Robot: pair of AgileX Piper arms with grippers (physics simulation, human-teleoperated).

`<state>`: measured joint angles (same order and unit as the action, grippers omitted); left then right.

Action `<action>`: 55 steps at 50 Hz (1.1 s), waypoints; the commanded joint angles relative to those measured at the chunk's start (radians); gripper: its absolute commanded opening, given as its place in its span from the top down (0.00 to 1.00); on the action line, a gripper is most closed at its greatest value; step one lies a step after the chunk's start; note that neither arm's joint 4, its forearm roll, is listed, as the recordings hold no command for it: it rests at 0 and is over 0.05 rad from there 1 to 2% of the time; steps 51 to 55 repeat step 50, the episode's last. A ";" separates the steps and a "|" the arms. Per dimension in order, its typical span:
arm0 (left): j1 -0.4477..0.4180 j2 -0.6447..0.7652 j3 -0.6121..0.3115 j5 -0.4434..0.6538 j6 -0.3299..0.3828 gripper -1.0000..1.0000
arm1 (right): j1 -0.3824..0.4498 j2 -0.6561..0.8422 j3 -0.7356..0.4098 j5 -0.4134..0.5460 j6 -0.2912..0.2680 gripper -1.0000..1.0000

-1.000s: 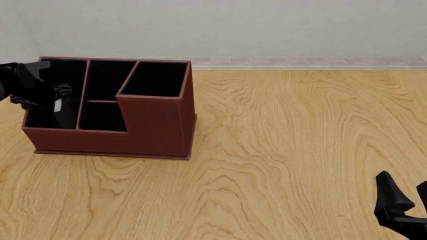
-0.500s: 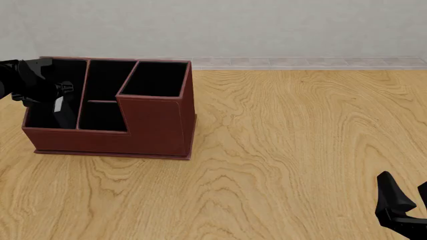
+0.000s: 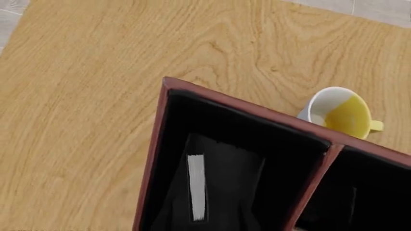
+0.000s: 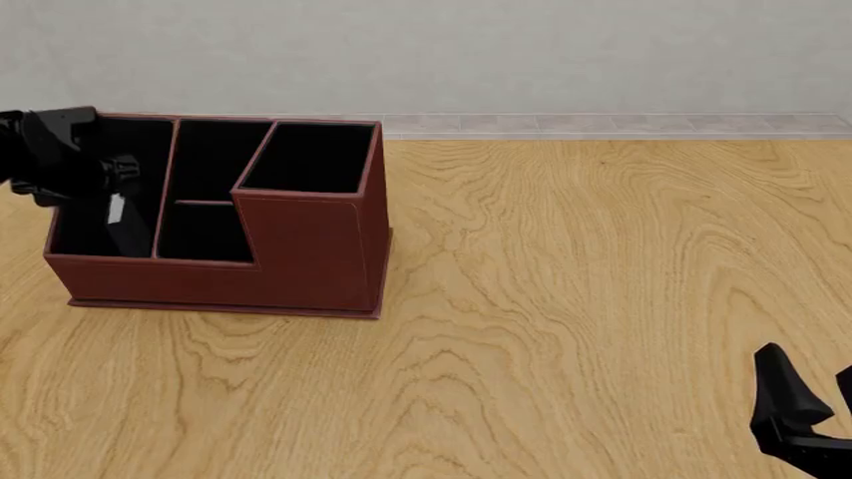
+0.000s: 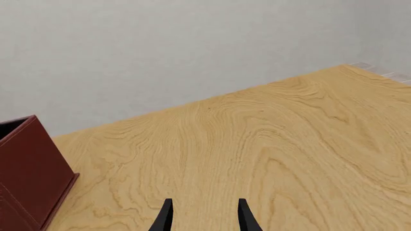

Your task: Pick up the book and place it in the left compartment of the caddy.

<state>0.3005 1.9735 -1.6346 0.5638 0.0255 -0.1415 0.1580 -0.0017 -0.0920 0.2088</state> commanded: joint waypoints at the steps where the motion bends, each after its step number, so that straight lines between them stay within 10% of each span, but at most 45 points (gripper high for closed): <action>1: -0.001 -0.038 0.017 0.005 0.002 0.00 | -0.004 -0.014 0.000 0.010 0.002 0.00; 55: 0.004 -0.315 0.064 0.102 -0.002 0.00 | -0.016 -0.083 -0.011 0.074 0.002 0.00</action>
